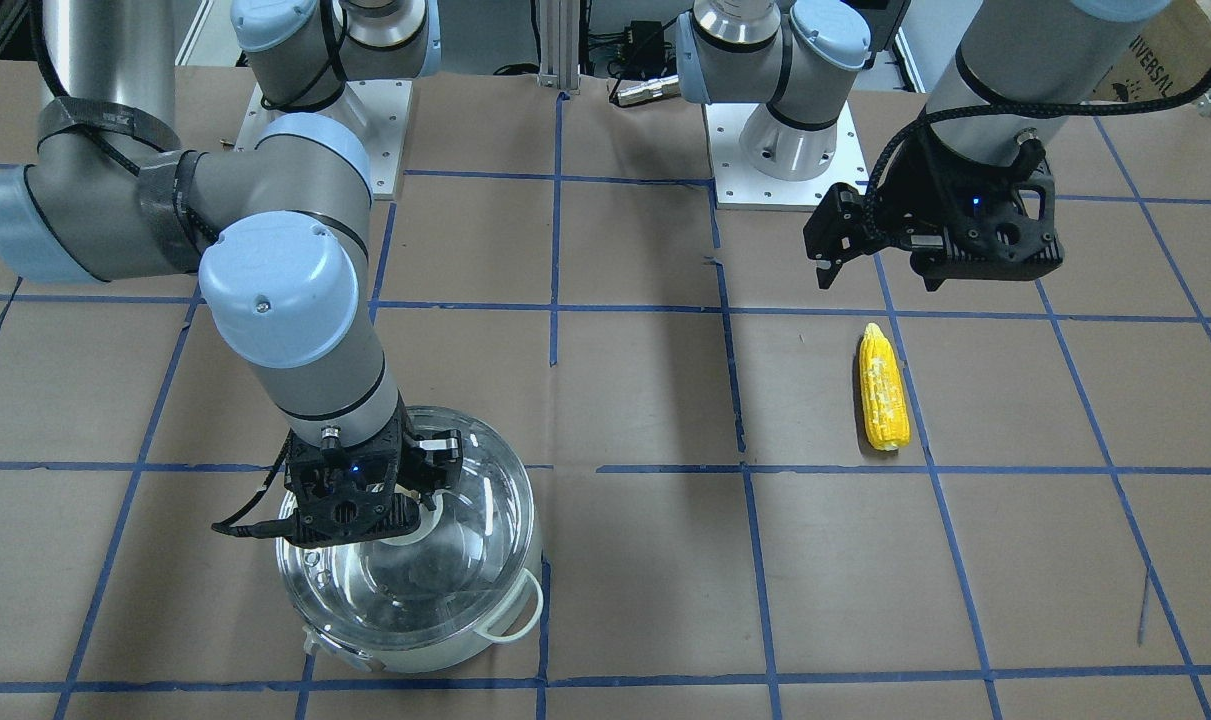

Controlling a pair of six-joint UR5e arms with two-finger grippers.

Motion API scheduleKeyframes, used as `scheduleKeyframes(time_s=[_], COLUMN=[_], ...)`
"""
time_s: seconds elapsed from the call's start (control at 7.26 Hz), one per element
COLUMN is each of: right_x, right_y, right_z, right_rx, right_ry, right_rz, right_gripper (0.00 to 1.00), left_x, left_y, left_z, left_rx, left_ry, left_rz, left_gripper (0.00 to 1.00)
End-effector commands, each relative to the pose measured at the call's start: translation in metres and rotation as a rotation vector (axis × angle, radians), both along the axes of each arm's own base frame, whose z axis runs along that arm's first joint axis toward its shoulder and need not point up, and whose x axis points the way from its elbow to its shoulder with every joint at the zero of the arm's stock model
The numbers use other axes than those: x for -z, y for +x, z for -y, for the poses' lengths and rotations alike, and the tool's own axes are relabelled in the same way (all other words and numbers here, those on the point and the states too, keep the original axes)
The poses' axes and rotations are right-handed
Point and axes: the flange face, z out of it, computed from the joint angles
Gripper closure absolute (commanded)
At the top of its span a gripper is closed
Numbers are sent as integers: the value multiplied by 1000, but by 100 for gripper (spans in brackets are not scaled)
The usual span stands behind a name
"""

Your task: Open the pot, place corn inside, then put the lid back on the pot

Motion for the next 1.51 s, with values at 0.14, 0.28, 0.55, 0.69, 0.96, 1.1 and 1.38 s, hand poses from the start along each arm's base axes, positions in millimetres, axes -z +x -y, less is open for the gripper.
scheduleKeyframes(time_s=[0.14,0.28,0.55,0.69,0.96,1.1,1.38], right_x=[-1,-5,-32,-52,-89,-99,-76], right_y=[0,-1,-2,-4,-20,-34,-94], right_z=[1,-1,-1,-1,-25,-37,-70], right_rx=[9,20,21,24,20,32,28], right_ry=[2,8,59,79,95,90,124], right_rz=[1,-1,-11,-12,-18,-24,-32], right_gripper=[52,54,55,56,60,61,62], left_x=[0,-2,-6,9,66,100,162], left_y=[1,2,4,10,40,63,112], left_z=[1,3,-3,6,32,41,35], left_rx=[-1,-5,-8,-17,17,50,81], left_ry=[-1,-6,-12,20,85,130,160], left_rz=[1,0,0,-10,-28,-45,-75], left_gripper=[0,0,0,0,0,0,0])
